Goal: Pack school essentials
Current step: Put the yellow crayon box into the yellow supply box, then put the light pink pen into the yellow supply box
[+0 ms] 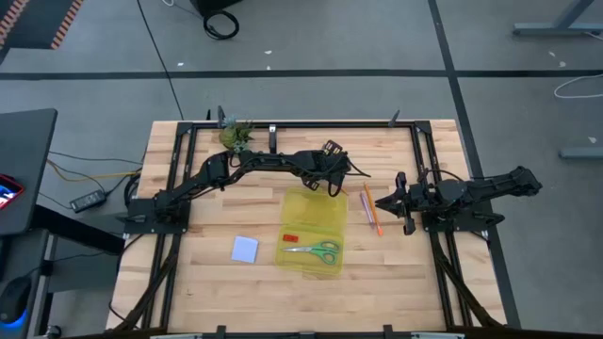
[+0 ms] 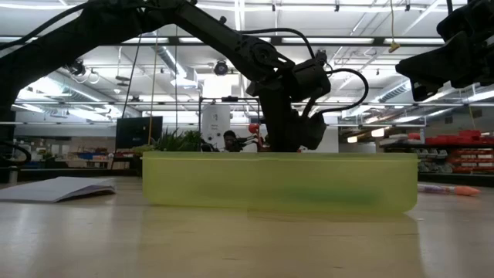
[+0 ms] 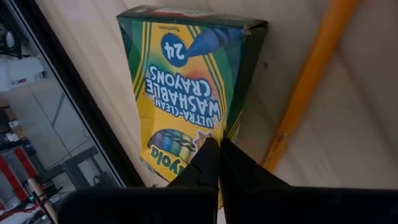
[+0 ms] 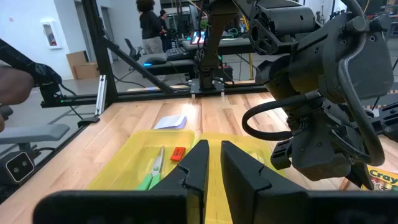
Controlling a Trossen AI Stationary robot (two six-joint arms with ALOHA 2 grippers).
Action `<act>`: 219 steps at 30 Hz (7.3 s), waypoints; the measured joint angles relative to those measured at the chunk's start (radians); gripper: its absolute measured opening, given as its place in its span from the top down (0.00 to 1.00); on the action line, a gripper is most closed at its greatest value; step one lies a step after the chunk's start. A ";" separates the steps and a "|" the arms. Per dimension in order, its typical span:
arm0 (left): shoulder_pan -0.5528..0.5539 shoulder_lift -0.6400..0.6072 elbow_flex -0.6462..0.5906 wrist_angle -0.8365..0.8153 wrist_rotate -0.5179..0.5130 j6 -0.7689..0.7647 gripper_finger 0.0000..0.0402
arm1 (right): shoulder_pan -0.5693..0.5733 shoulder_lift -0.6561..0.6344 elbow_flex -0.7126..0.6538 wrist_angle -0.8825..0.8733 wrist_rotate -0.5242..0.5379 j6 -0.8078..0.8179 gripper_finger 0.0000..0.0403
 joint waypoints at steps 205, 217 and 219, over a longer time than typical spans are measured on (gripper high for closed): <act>-0.587 -0.196 -0.215 -0.169 0.055 -1.127 0.90 | 0.000 0.004 0.000 0.001 0.000 0.000 0.87; -0.632 -0.270 -0.215 -0.338 0.030 -1.099 0.99 | 0.000 0.004 0.000 0.002 0.000 0.000 0.87; -0.637 -0.292 -0.232 -0.343 0.029 -1.070 0.99 | 0.000 0.004 0.000 0.001 0.000 0.000 0.87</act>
